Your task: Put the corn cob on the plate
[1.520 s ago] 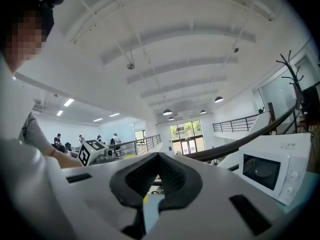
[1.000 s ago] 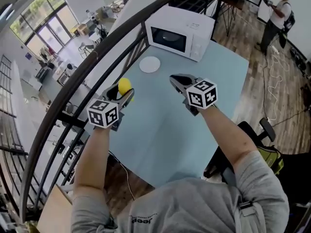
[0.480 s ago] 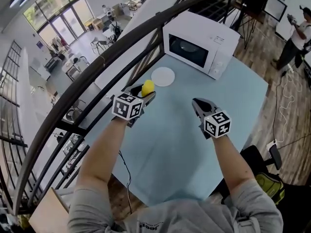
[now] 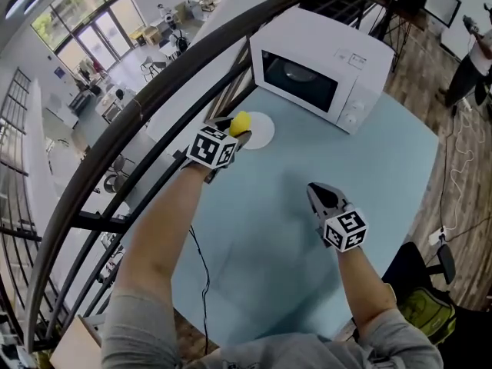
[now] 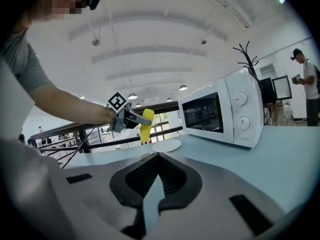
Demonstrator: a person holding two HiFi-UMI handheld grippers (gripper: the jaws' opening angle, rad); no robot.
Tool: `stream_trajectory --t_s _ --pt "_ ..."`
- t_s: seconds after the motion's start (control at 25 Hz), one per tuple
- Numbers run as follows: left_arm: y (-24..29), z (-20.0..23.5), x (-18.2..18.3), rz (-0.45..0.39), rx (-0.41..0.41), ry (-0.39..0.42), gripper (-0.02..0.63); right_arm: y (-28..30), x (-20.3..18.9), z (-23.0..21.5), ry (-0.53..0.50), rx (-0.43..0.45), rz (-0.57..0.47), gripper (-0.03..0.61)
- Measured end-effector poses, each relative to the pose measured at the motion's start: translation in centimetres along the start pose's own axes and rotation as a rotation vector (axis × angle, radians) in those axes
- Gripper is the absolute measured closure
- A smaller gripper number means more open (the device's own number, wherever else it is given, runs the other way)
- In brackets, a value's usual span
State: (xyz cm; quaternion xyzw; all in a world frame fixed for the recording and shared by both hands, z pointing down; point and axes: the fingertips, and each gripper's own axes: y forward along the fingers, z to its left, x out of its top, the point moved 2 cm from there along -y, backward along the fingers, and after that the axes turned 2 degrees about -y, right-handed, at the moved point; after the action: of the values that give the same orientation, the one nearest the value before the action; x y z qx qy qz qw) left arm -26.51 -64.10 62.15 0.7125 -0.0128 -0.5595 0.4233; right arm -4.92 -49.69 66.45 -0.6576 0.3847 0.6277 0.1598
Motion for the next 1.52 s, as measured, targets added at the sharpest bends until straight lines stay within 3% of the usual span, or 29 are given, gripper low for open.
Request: stream_trajectory --t_s 0.48,0.72,1.0,1.12,1.24,1.36,1.52 --pt "9.7 2.1 -0.8 0.21 0.058 0.289 0.353 -0.1 -2.8 0.1 0.009 0.024 -0.03 0.561" --pt "12.1 1.2 -0.2 0.255 0.077 0.429 0.353 -0.6 -3.1 -0.2 0.033 0.033 -0.059 0.561" --pt "13.8 -0.8 -1.5 0.32 0.047 0.549 0.353 -1.0 -3.3 -0.1 0.04 0.038 -0.067 0.561" --pt "14.2 -1.1 -2.3 0.337 0.041 0.563 0.353 -1.3 -3.4 -0.3 0.051 0.031 -0.07 0.561" --pt "14.5 -0.9 -3.4 0.343 0.052 0.523 0.358 -1.4 -3.5 -0.2 0.055 0.031 -0.069 0.561" --pt "14.6 -0.3 -3.5 0.291 0.08 0.428 0.36 -1.5 -3.6 -0.1 0.058 0.032 -0.066 0.561" --pt "14.4 -0.3 -3.3 0.251 0.088 0.409 0.36 -1.5 -3.5 0.0 0.052 0.038 -0.069 0.561"
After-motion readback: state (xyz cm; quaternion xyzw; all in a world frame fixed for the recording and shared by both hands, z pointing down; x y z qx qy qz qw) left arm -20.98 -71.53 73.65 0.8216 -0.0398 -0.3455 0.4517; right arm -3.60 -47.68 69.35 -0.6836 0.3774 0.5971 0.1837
